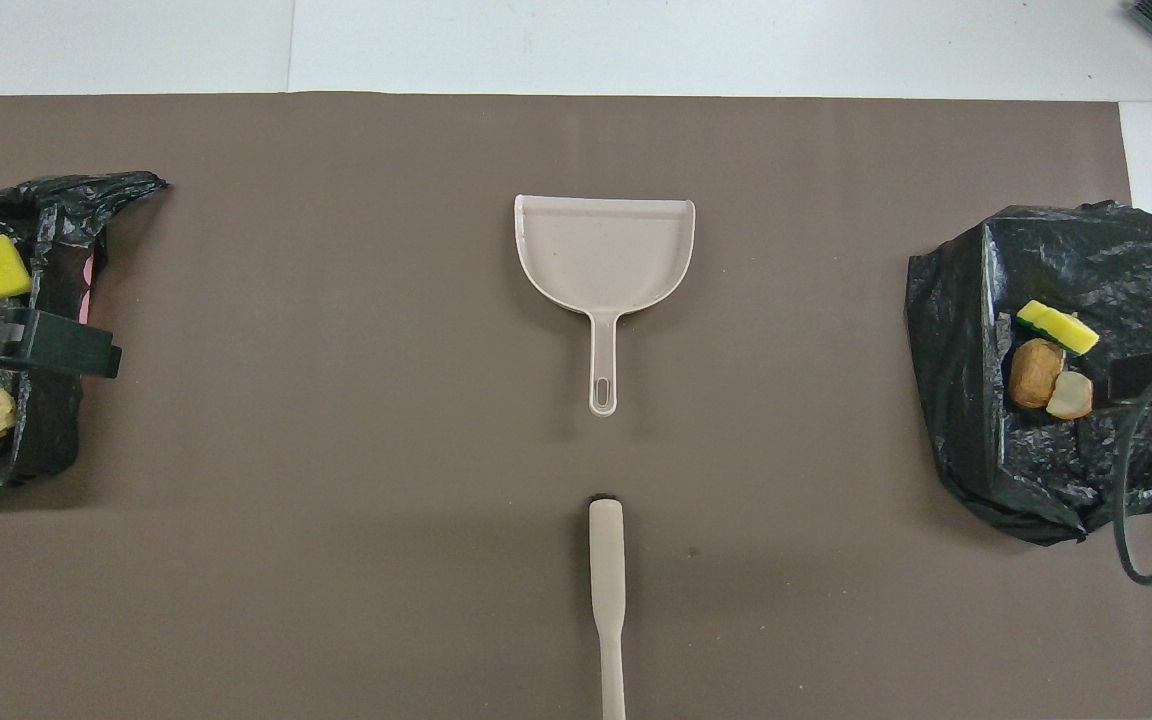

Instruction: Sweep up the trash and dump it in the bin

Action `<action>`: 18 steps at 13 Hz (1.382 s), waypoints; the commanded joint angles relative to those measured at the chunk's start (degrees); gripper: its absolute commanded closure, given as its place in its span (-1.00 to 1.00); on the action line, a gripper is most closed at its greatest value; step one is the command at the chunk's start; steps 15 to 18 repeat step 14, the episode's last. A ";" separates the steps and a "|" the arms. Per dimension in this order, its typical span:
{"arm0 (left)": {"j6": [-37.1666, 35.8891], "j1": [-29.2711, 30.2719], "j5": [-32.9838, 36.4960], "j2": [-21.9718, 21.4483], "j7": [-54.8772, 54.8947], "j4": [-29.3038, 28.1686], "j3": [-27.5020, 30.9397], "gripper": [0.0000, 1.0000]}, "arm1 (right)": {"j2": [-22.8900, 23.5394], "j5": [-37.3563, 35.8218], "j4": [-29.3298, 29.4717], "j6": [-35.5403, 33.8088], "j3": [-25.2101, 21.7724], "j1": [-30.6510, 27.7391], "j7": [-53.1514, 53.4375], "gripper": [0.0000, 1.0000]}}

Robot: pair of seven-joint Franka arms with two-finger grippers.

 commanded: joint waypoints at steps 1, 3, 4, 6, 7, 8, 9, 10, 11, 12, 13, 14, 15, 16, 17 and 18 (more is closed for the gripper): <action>-0.77 0.65 -1.23 -1.74 -0.10 -1.69 0.05 -1.00 | -1.06 0.45 -0.88 -0.65 0.35 -0.81 -1.55 -1.00; -0.68 1.00 -1.23 -1.83 -0.19 -1.78 0.05 -1.00 | -1.06 0.37 -0.88 -0.65 0.44 -0.81 -1.55 -1.00; -0.68 1.61 -1.31 -1.75 -0.19 -1.78 -0.04 -1.00 | -1.06 0.45 -0.88 -0.65 0.44 -0.81 -1.55 -1.00; -0.59 1.62 -1.32 -1.83 -0.10 -2.05 0.05 -1.00 | -0.98 0.45 -0.88 -0.65 0.35 -0.81 -1.55 -1.00; -0.59 1.88 -1.32 -1.83 0.07 -2.05 -0.04 -1.00 | -1.06 0.45 -0.88 -0.65 0.35 -0.81 -1.55 -1.00; -0.59 1.88 -1.32 -1.83 -0.01 -2.05 0.05 -1.00 | -0.98 0.37 -0.88 -0.65 0.35 -0.81 -1.55 -1.00; -0.59 1.88 -1.32 -1.83 -0.01 -2.05 0.05 -1.00 | -1.06 0.45 -0.88 -0.65 0.44 -0.81 -1.55 -1.00; -0.59 1.88 -1.32 -1.83 0.07 -2.05 0.05 -1.00 | -1.06 0.37 -0.88 -0.65 0.44 -0.81 -1.55 -1.00; -0.59 1.88 -1.32 -1.83 0.16 -2.05 0.05 -1.00 | -0.98 0.45 -0.88 -0.65 0.44 -0.81 -1.55 -1.00; -0.59 1.97 -1.32 -1.83 0.25 -2.05 -0.04 -1.00 | -1.06 0.45 -0.88 -0.65 0.35 -0.81 -1.55 -1.00; -0.59 1.97 -1.32 -1.83 0.25 -2.05 0.05 -1.00 | -1.06 0.37 -0.88 -0.65 0.44 -0.81 -1.55 -1.00; -0.59 1.88 -1.32 -1.83 0.16 -2.05 -0.04 -1.00 | -1.06 0.45 -0.88 -0.65 0.44 -0.81 -1.55 -1.00; -0.59 1.88 -1.32 -1.83 0.16 -2.05 -0.04 -1.00 | -1.06 0.45 -0.88 -0.65 0.44 -0.81 -1.55 -1.00; -0.59 1.88 -1.32 -1.83 0.16 -2.05 -0.04 -1.00 | -1.06 0.45 -0.88 -0.65 0.44 -0.81 -1.55 -1.00; -0.59 1.88 -1.32 -1.83 0.16 -2.05 -0.04 -1.00 | -1.06 0.45 -0.88 -0.65 0.44 -0.81 -1.55 -1.00; -0.59 1.88 -1.32 -1.83 0.16 -2.05 -0.04 -1.00 | -1.06 0.45 -0.88 -0.65 0.44 -0.81 -1.55 -1.00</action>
